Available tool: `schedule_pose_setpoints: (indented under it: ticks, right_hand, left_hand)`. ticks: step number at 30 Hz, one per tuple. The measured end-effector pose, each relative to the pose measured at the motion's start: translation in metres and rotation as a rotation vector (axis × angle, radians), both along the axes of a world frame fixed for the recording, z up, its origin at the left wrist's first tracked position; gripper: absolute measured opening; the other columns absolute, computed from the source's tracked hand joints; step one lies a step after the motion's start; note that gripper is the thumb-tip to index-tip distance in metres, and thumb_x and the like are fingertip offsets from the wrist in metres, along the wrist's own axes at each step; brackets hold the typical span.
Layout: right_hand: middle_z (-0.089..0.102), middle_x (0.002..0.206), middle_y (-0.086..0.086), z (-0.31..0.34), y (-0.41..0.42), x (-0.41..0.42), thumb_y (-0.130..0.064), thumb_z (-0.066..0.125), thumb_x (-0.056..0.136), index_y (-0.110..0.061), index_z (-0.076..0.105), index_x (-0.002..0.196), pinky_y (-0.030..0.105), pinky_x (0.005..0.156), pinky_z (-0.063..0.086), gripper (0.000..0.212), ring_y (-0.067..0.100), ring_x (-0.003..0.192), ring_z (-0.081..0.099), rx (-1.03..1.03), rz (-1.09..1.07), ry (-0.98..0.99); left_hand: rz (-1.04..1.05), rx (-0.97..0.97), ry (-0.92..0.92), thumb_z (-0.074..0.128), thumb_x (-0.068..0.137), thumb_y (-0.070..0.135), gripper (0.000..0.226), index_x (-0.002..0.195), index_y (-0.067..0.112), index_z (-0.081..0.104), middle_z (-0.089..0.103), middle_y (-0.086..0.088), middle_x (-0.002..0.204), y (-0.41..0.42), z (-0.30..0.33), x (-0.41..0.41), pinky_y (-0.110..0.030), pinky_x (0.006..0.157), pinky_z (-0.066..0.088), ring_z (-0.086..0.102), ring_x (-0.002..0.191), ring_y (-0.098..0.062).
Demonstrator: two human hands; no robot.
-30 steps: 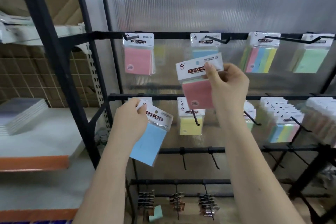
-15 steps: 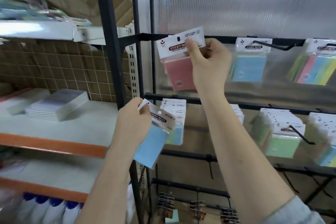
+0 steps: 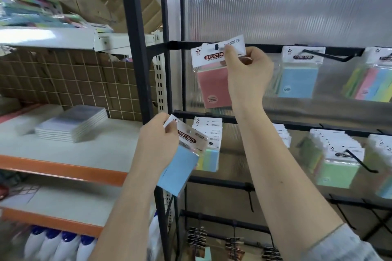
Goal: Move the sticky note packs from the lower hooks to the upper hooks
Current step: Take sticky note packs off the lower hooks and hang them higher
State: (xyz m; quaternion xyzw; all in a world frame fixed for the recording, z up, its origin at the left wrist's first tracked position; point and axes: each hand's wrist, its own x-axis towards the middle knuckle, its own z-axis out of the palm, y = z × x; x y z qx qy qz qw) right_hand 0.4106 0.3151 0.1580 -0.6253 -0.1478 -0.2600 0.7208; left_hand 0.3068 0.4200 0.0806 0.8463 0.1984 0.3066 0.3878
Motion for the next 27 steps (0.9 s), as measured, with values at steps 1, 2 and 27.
schedule_pose_setpoints:
  ticks: [1, 2, 27]
  right_hand:
    - [0.061, 0.063, -0.011, -0.001, 0.000, 0.002, -0.026, 0.065, 0.085, -0.022, 0.055, 0.065, 0.008, 0.045, 0.035, 0.023, -0.005, 0.050, 0.052, -0.002, 0.006, 0.003]
    - [0.060, 0.063, -0.012, -0.003, 0.000, 0.003, -0.025, 0.065, 0.085, -0.023, 0.055, 0.065, 0.007, 0.044, 0.034, 0.023, -0.006, 0.049, 0.051, -0.005, 0.011, 0.005]
    - [0.044, 0.068, -0.010, 0.005, 0.019, 0.127, -0.032, 0.070, 0.084, -0.024, 0.038, 0.066, 0.014, 0.049, 0.026, 0.037, 0.002, 0.058, 0.039, -0.317, -0.087, 0.165]
  left_hand:
    - [0.001, 0.002, 0.001, 0.040, 0.100, 0.021, 0.021, 0.085, 0.008, 0.049, 0.048, 0.008, 0.068, 0.001, 0.000, 0.001, -0.004, 0.039, 0.034, 0.045, 0.058, -0.009]
    - [0.002, 0.000, 0.002, 0.040, 0.100, 0.021, 0.021, 0.086, 0.008, 0.049, 0.050, 0.007, 0.069, 0.001, 0.000, 0.001, -0.004, 0.039, 0.034, 0.046, 0.059, -0.008]
    - [0.016, -0.084, -0.018, 0.040, 0.099, 0.026, 0.023, 0.077, 0.022, 0.044, 0.058, 0.010, 0.079, 0.007, 0.001, -0.002, -0.004, 0.037, 0.035, 0.058, 0.071, -0.007]
